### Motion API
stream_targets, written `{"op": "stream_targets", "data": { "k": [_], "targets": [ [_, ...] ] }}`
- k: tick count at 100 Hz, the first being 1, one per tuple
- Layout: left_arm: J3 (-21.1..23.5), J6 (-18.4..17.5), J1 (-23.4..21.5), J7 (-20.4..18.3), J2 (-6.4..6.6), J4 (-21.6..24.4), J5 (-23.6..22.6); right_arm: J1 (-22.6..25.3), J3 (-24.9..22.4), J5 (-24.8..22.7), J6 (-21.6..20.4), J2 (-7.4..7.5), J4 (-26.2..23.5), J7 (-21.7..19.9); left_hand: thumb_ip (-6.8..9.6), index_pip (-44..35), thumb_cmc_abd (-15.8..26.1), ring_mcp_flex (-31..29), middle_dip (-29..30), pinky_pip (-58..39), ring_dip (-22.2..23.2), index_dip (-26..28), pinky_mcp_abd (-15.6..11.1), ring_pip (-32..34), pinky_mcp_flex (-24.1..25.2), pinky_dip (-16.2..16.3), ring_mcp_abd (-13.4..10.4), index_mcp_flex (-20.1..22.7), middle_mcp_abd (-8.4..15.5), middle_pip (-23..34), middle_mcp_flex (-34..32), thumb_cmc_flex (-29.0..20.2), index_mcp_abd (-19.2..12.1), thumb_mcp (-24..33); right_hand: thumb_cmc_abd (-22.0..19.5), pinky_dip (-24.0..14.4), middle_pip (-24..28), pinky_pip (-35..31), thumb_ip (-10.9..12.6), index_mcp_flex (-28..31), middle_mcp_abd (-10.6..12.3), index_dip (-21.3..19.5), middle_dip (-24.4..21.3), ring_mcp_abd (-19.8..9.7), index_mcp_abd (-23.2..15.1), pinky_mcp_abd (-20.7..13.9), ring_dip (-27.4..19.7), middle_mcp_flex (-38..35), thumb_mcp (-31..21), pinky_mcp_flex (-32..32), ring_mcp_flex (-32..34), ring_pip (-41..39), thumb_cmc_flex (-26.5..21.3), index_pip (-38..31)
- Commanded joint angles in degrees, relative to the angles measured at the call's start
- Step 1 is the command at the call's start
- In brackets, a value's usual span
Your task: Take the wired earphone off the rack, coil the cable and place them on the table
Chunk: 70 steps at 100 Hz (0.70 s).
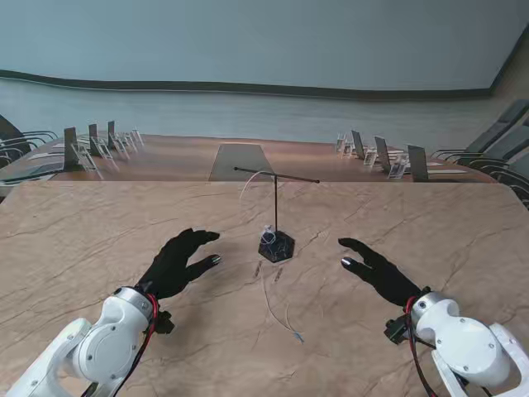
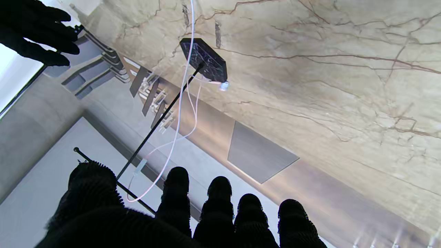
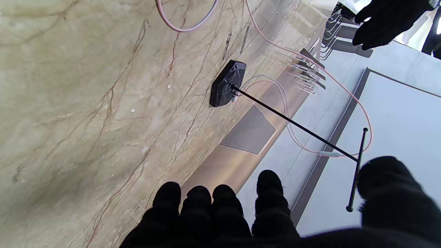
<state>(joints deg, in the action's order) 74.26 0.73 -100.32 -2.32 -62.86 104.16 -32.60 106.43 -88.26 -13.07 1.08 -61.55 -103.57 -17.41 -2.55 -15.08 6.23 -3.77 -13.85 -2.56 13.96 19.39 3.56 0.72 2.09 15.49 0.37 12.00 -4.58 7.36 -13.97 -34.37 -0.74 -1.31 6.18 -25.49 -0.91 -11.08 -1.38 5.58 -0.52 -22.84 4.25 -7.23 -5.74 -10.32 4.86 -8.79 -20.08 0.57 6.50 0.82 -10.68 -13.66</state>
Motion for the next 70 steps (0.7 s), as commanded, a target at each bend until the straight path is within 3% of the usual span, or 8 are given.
{"op": "stream_targets", "data": {
  "k": [1,39,70],
  "targets": [
    [0.21,0.05,-0.71,-0.32,-0.08,0.58,-0.15,0.19,0.21,-0.14,-0.09,-0.10,-0.18,0.12,1.01,0.98,1.76,1.42,-0.10,0.30,0.55,0.11,-1.19,0.19,0.31,0.58,-0.19,0.30,-0.38,0.01,-0.69,0.30,-0.34,-0.38,-2.52,1.05,-1.28,1.81,-2.35,0.06,0.85,-0.67,-1.15,-1.86,-1.40,-2.39,-1.00,1.48,0.00,-0.23,-1.81,0.77,2.10,1.21],
    [0.59,-0.28,-1.75,-0.58,-0.03,1.03,0.14,0.26,0.83,-0.08,-0.14,0.00,-1.26,-0.10,1.01,0.91,1.71,1.41,-0.10,0.25,0.63,0.14,-1.07,0.22,0.34,0.66,-0.17,0.42,-0.36,0.02,-0.82,0.24,-0.20,-0.38,-2.56,1.13,-1.09,1.84,-2.32,0.45,0.79,-1.51,-1.13,-1.84,-1.32,-2.56,-1.00,1.43,0.21,-0.36,-1.78,0.65,1.57,1.22],
    [-1.77,0.89,1.47,-1.07,-0.14,-0.02,1.83,-1.76,1.21,-0.23,0.52,0.39,-0.17,-1.97,1.03,0.96,1.65,1.47,-0.15,-0.04,0.94,0.13,-1.12,0.31,0.41,1.06,-0.12,0.24,-0.41,-0.02,-0.76,0.22,-0.28,-0.37,-2.62,0.97,-1.08,1.67,-2.31,0.41,0.61,-1.95,-0.99,-1.52,-1.15,-2.31,-0.87,1.47,0.45,-0.28,-1.81,0.62,1.36,0.72]
  ]
}}
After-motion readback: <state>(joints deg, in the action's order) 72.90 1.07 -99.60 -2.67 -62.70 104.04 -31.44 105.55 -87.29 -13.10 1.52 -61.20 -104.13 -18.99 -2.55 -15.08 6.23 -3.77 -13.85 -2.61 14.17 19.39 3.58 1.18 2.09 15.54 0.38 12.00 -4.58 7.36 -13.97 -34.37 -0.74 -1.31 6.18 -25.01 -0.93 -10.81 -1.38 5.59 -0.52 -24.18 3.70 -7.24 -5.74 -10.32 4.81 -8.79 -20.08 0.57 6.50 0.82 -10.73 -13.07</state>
